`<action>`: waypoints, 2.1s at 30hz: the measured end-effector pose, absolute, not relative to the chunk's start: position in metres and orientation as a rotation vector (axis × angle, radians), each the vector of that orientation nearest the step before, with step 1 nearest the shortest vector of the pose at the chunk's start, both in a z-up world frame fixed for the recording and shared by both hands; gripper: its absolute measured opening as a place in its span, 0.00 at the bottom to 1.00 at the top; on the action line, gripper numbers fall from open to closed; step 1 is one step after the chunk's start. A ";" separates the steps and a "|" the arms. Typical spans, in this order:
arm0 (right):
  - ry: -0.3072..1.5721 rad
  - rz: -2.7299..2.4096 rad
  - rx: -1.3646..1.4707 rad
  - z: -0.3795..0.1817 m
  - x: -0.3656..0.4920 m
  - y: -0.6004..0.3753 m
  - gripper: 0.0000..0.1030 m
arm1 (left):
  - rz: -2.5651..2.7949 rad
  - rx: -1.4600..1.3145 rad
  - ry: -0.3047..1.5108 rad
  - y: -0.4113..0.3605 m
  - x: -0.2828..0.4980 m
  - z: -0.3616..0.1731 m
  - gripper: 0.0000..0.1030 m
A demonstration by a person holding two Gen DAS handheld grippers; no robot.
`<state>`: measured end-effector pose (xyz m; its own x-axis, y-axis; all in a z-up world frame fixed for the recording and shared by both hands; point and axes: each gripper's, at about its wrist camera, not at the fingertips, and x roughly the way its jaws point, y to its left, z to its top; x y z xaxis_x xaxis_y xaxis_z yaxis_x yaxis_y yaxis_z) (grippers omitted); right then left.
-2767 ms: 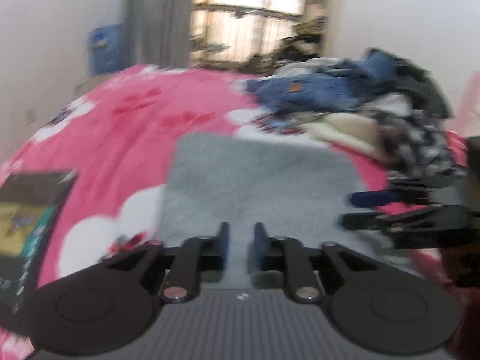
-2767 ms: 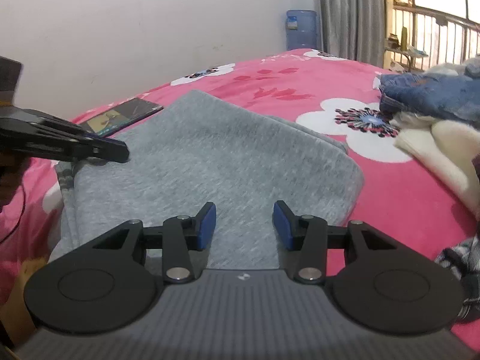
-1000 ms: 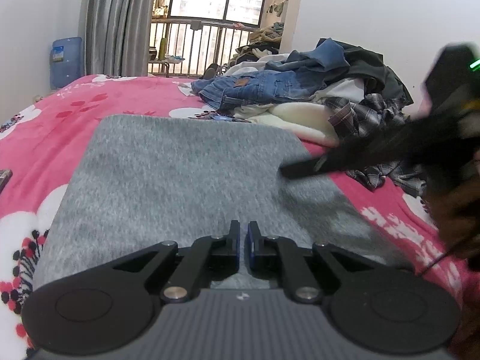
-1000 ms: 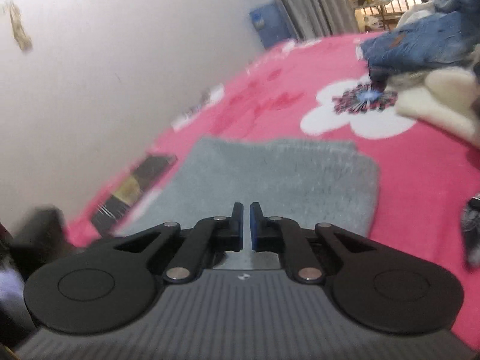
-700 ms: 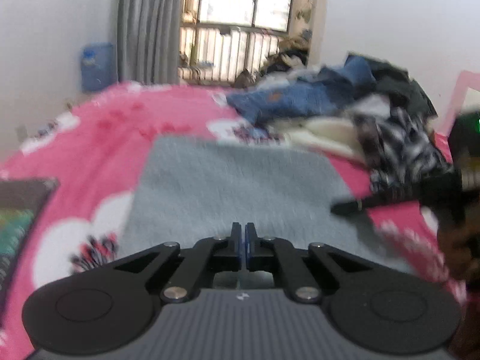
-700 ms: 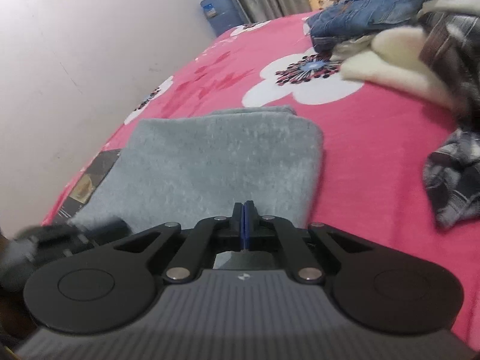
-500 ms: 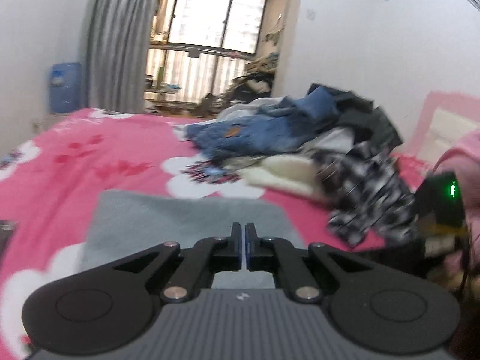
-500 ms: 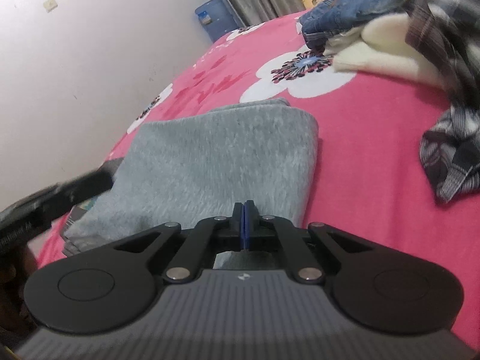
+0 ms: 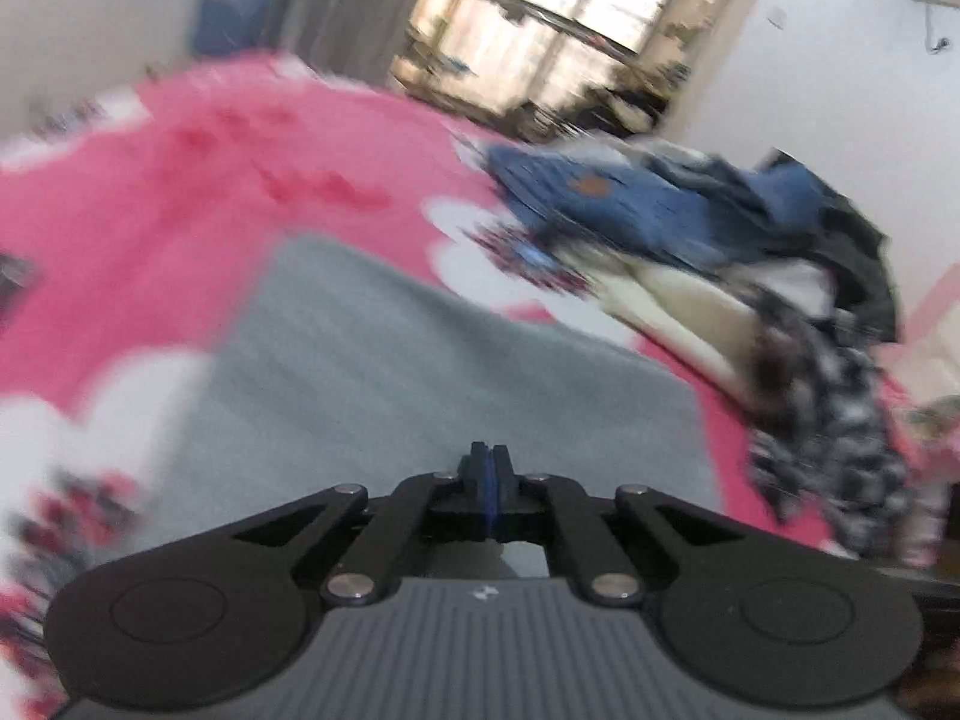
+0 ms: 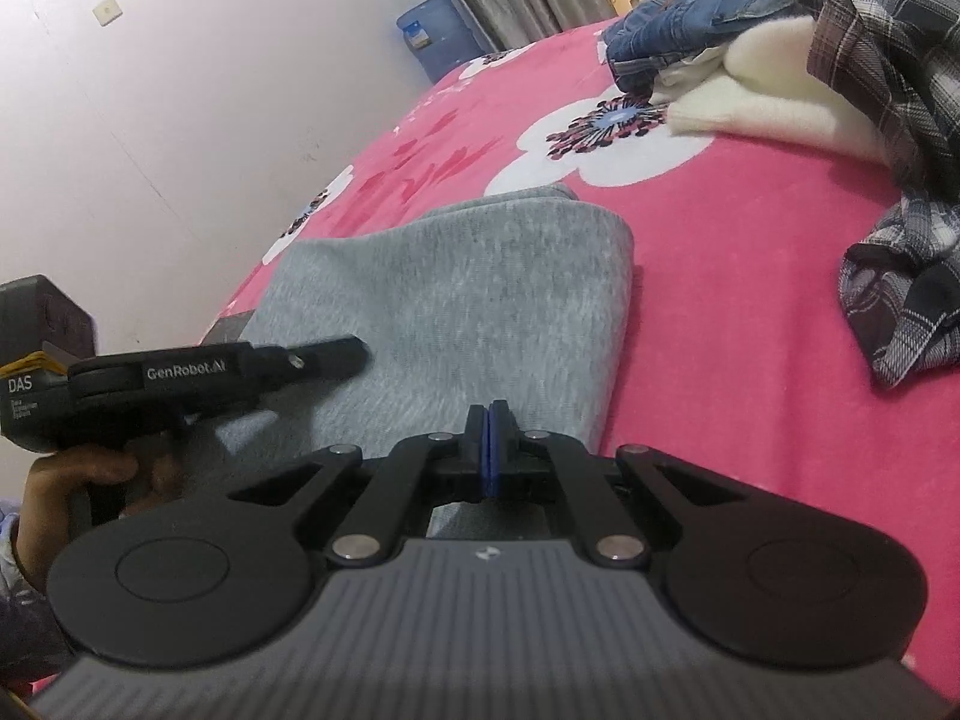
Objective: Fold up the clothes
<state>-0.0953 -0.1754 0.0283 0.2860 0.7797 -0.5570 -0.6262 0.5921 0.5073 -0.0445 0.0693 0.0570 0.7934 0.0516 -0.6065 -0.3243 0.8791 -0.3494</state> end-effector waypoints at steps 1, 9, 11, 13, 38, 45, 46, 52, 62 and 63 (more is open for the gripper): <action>0.868 0.949 0.208 0.028 -0.095 -0.175 0.00 | 0.247 -0.481 0.610 0.079 -0.048 0.058 0.02; 0.873 0.948 0.218 0.027 -0.095 -0.175 0.00 | 0.335 -0.375 0.538 0.071 -0.051 0.088 0.01; 0.874 0.946 0.220 0.028 -0.095 -0.176 0.00 | 0.200 -0.368 0.539 0.051 -0.040 0.090 0.05; 0.874 0.945 0.219 0.028 -0.095 -0.175 0.00 | 0.074 -0.385 0.573 0.037 -0.026 0.084 0.05; 0.858 0.947 0.200 0.030 -0.099 -0.176 0.00 | 0.100 -0.425 0.579 0.040 -0.013 0.075 0.12; 0.861 0.950 0.203 0.030 -0.099 -0.177 0.00 | 0.308 -0.396 0.583 0.063 -0.029 0.065 0.04; 0.861 0.949 0.202 0.030 -0.099 -0.177 0.00 | 0.350 -0.401 0.565 0.071 -0.033 0.066 0.03; 0.855 0.948 0.202 0.029 -0.100 -0.178 0.00 | 0.409 -0.385 0.487 0.080 -0.049 0.079 0.06; 0.857 0.946 0.209 0.029 -0.100 -0.178 0.00 | 0.059 -0.338 0.646 0.018 -0.028 0.055 0.11; 0.858 0.946 0.210 0.029 -0.100 -0.178 0.00 | 0.053 -0.375 0.650 0.023 -0.030 0.051 0.10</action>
<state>-0.0998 -0.1778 0.0286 0.2922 0.7816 -0.5511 -0.6252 0.5922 0.5084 -0.0303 0.0233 0.0510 0.7970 -0.0680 -0.6001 -0.1644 0.9317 -0.3238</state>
